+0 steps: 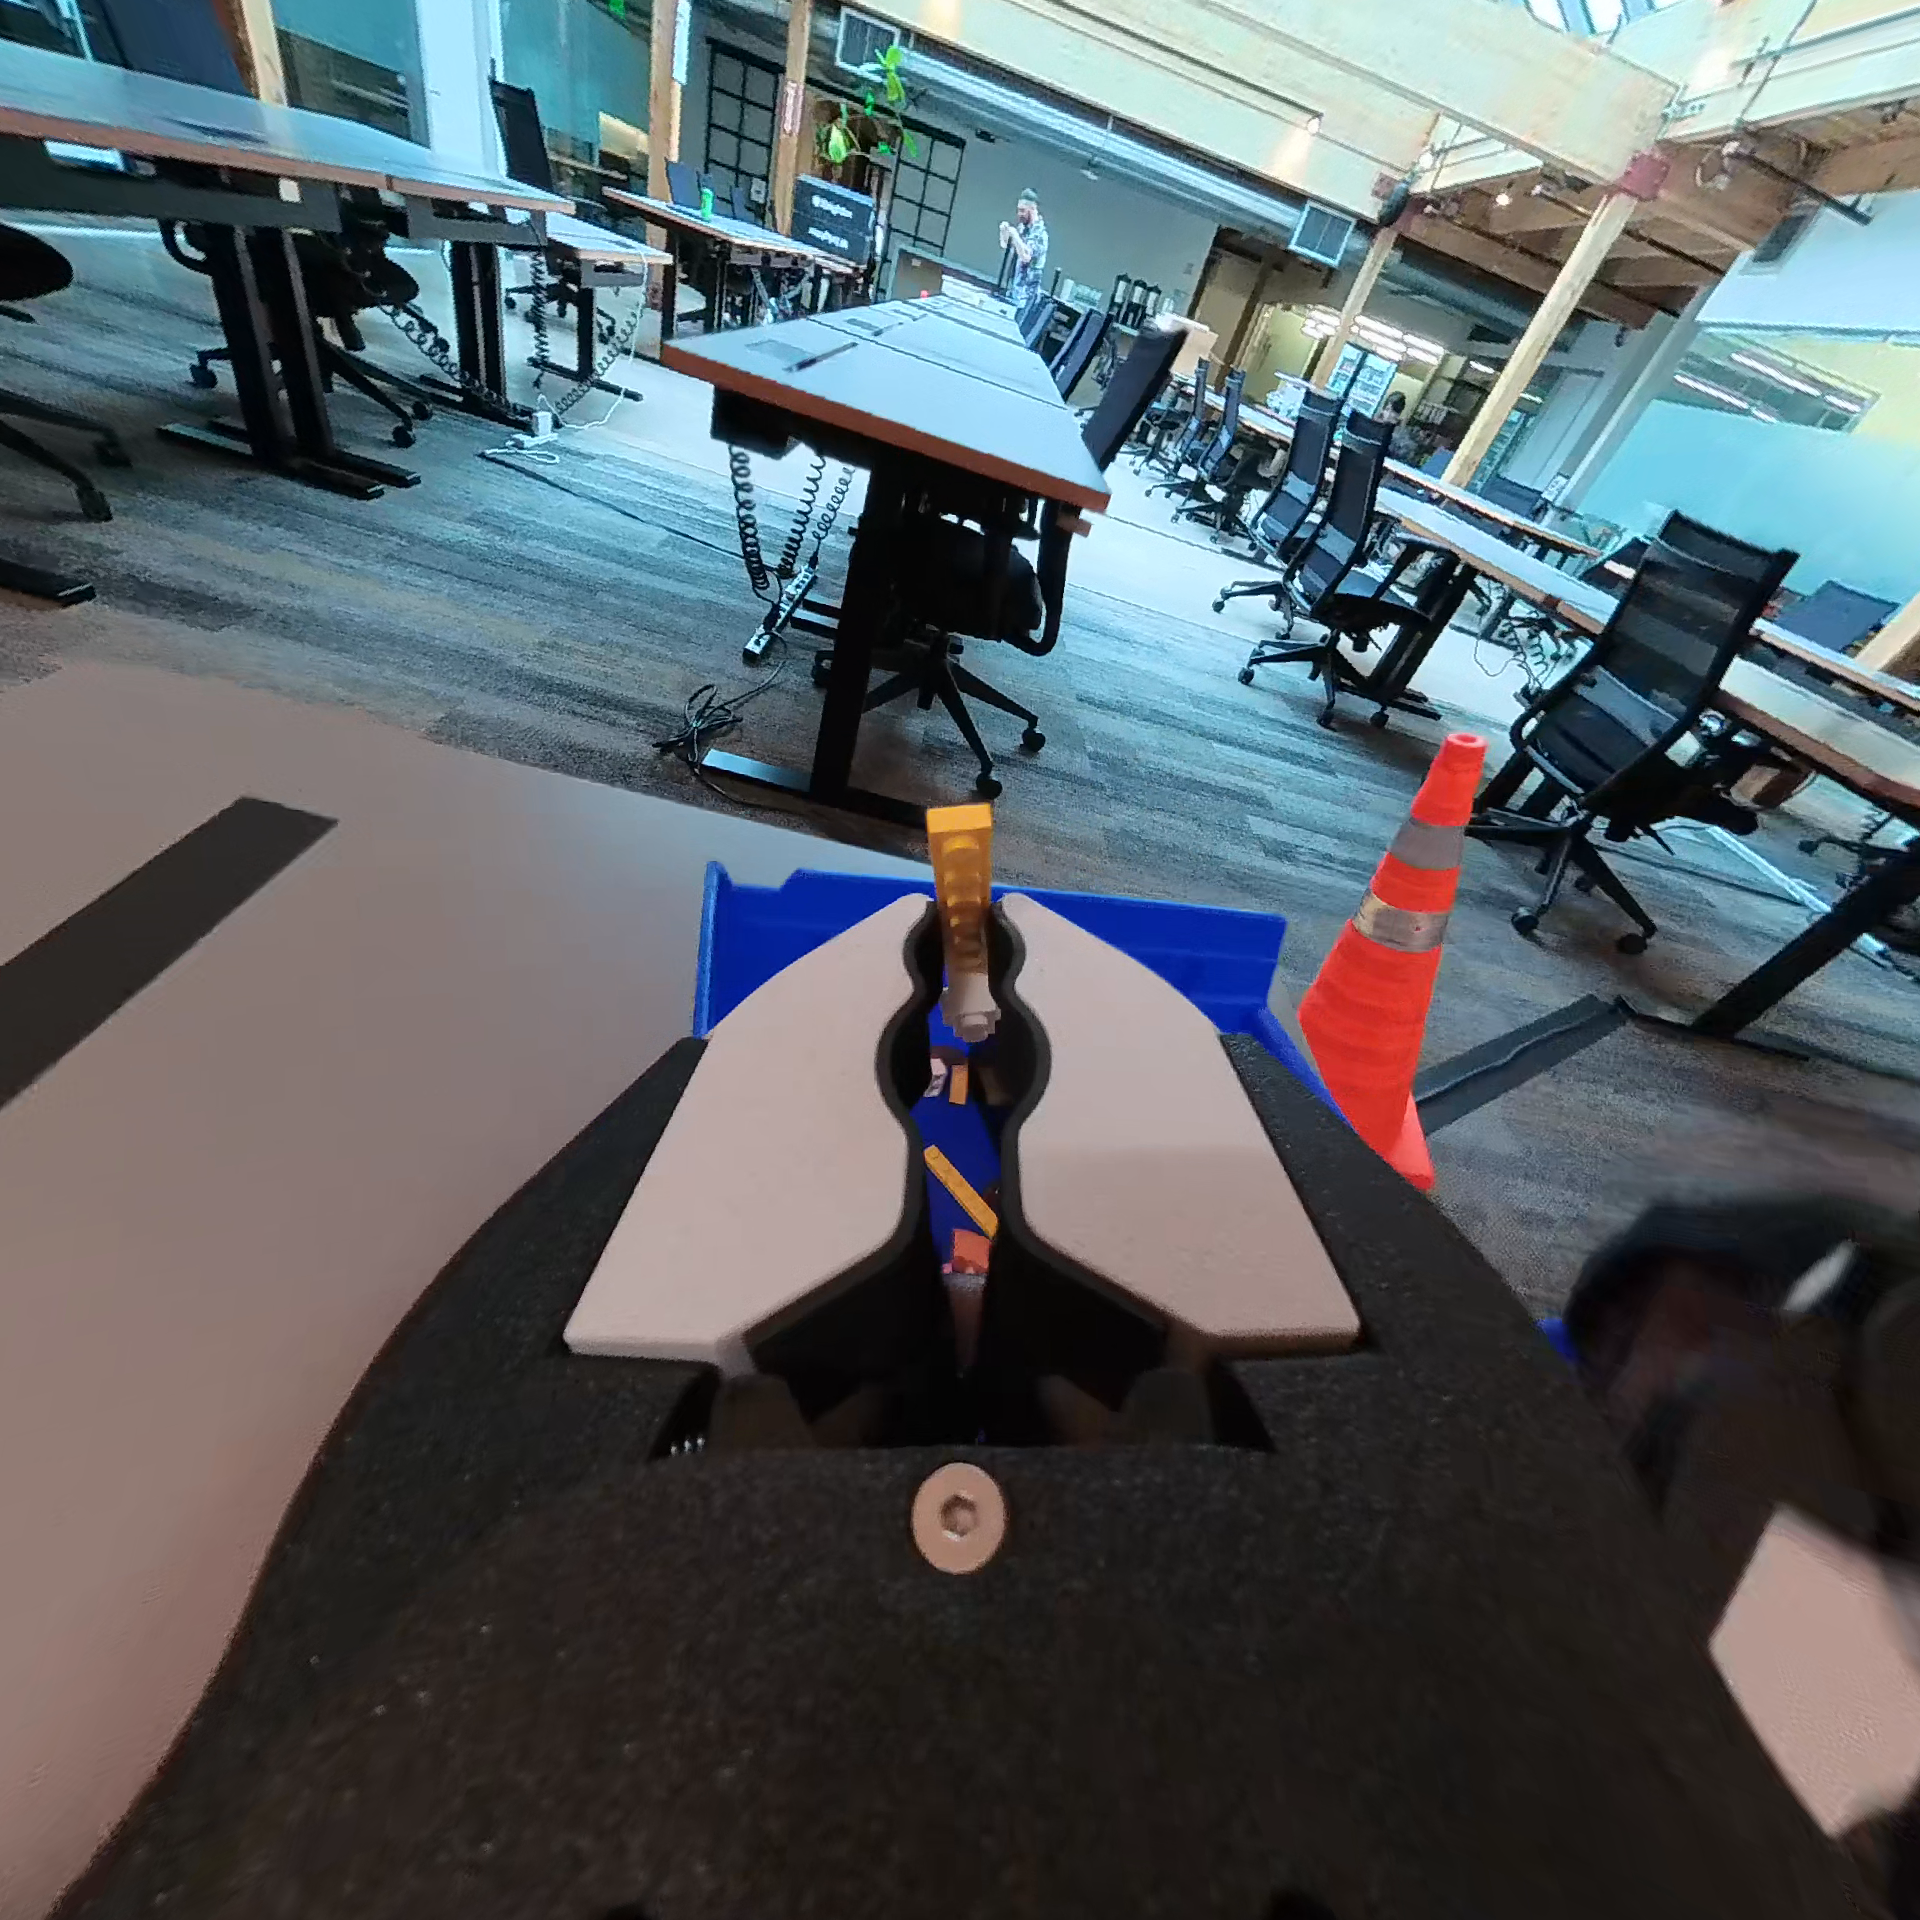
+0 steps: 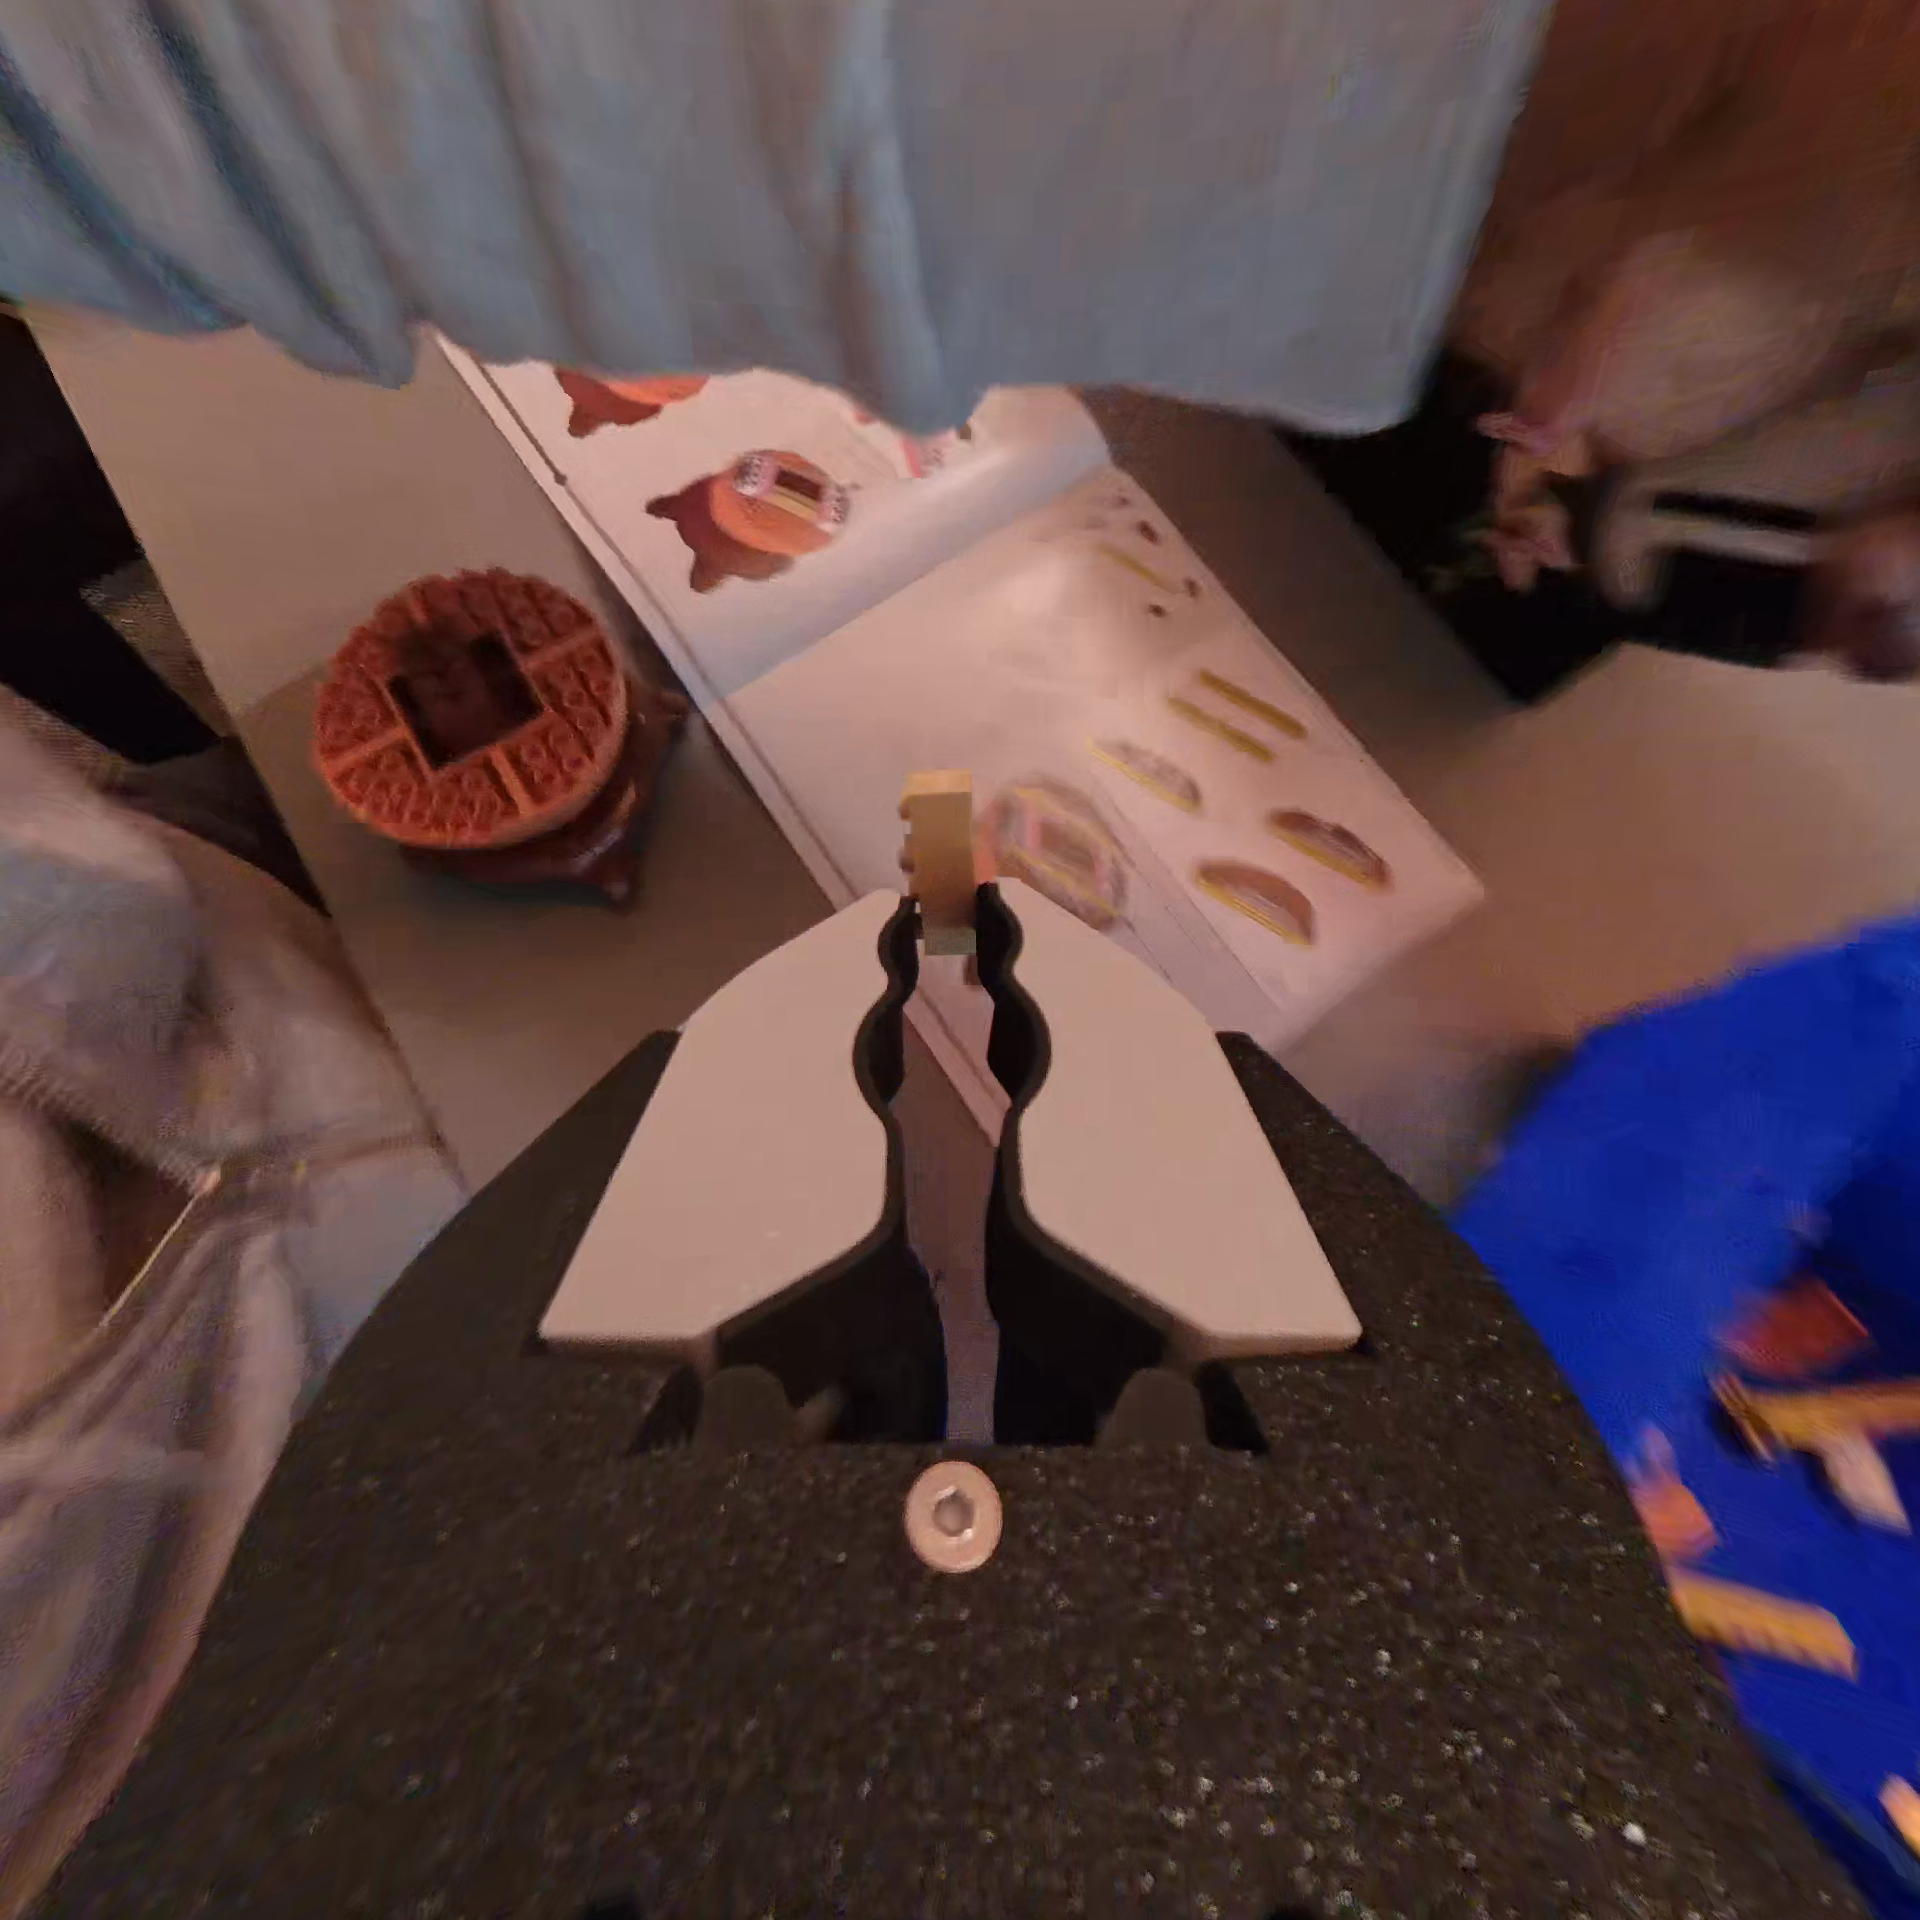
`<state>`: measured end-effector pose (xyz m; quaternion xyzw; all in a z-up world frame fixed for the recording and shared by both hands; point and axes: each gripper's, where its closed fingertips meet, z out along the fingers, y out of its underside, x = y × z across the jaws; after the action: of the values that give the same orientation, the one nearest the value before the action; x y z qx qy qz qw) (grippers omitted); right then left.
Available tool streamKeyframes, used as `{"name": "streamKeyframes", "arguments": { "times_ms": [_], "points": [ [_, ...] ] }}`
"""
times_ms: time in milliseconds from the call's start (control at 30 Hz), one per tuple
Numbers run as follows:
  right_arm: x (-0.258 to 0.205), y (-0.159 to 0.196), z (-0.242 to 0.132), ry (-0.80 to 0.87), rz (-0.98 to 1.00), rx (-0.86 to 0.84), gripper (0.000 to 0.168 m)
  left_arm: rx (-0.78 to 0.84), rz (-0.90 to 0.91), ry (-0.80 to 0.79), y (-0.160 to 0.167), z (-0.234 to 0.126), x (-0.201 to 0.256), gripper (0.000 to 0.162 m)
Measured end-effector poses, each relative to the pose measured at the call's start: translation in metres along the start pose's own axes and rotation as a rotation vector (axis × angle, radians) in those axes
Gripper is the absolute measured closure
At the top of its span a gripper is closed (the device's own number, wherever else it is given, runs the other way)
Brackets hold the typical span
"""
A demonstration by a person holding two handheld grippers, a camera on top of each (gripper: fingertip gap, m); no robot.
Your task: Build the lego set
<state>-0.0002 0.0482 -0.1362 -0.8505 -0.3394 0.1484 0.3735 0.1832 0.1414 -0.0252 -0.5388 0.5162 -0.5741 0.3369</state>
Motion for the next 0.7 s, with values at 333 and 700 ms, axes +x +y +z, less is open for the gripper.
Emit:
{"name": "streamKeyframes", "arguments": {
  "times_ms": [333, 700],
  "points": [
    [-0.022, -0.070, 0.168, -0.190, -0.013, 0.088, 0.158, 0.013, 0.086, -0.038, -0.088, -0.092, 0.016, 0.155],
    [-0.065, -0.103, 0.248, -0.364, -0.293, -0.238, 0.157, -0.003, 0.111, -0.100, -0.087, -0.114, 0.011, 0.155]
  ]
}}
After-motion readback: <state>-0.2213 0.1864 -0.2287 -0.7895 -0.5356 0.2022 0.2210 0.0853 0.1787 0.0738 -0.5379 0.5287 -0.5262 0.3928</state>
